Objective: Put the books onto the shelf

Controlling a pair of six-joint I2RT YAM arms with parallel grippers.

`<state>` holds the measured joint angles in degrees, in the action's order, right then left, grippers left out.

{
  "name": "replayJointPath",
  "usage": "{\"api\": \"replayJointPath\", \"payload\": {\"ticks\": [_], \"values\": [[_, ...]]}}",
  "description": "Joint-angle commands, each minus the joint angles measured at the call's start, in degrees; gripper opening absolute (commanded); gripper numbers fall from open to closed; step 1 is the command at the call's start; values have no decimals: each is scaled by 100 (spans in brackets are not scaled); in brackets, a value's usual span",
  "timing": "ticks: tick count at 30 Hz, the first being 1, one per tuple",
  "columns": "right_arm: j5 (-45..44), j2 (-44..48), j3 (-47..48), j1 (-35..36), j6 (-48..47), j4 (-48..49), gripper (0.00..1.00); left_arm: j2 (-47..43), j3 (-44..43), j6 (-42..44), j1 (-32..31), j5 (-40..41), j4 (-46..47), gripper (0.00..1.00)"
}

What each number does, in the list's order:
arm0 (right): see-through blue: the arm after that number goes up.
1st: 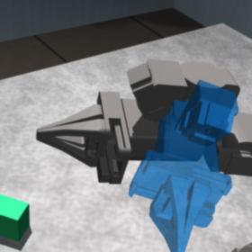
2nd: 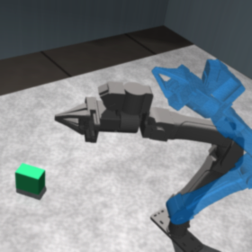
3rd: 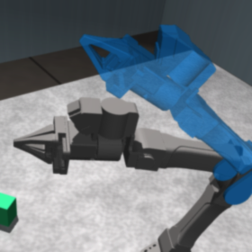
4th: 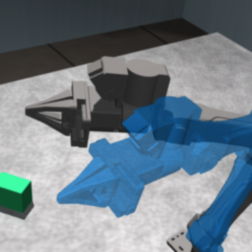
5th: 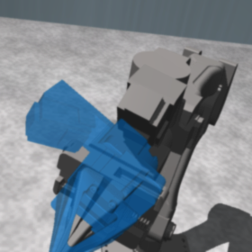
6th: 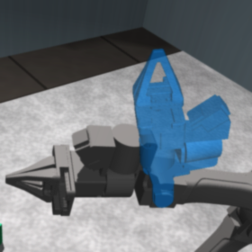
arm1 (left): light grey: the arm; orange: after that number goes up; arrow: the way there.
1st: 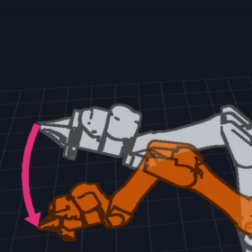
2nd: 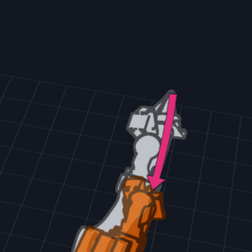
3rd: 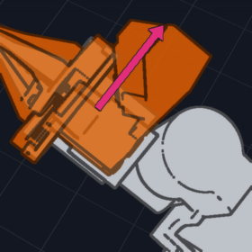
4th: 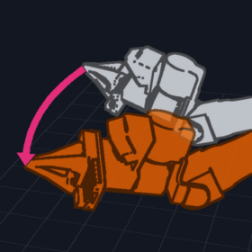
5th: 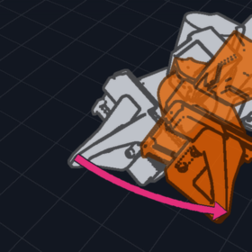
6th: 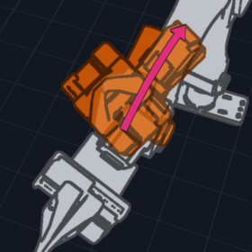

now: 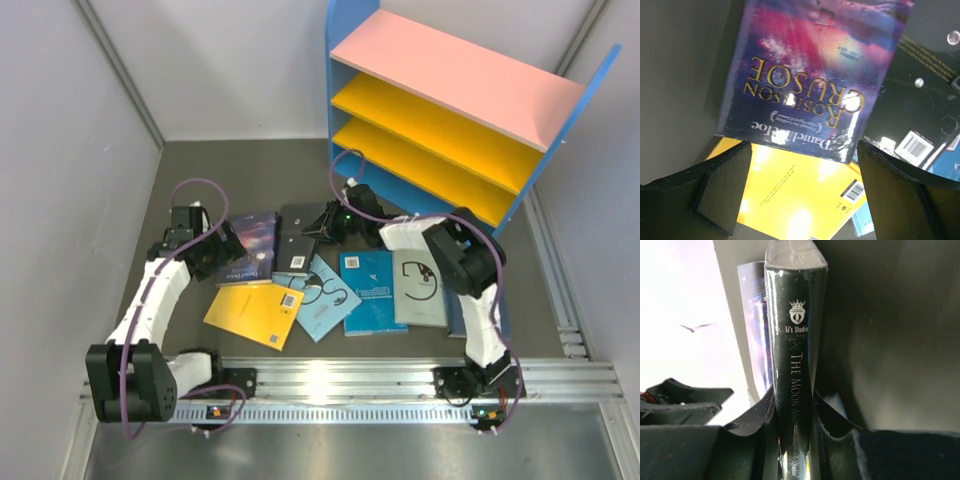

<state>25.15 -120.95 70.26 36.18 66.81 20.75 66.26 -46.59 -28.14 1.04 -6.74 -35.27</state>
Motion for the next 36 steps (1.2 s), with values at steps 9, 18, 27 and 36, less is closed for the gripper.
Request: {"api": "replayJointPath", "payload": {"ticks": [9, 18, 27, 36], "values": [[-423, 2882, -961, -428, -433, -924, 0, -456, -291, -735, 10, -1758, 1070, 99], [306, 3771, -1884, -604, 1272, 1163, 0, 79, -17, -1624, -524, -3465, 3200, 99], [264, 2797, -2991, -604, 3907, 6105, 0, 801, 0, -1668, -1352, -3360, 3728, 99], [447, 2479, -2922, -551, 3989, 6564, 0, 651, 10, -2565, -1361, -3861, 4766, 0]]}}
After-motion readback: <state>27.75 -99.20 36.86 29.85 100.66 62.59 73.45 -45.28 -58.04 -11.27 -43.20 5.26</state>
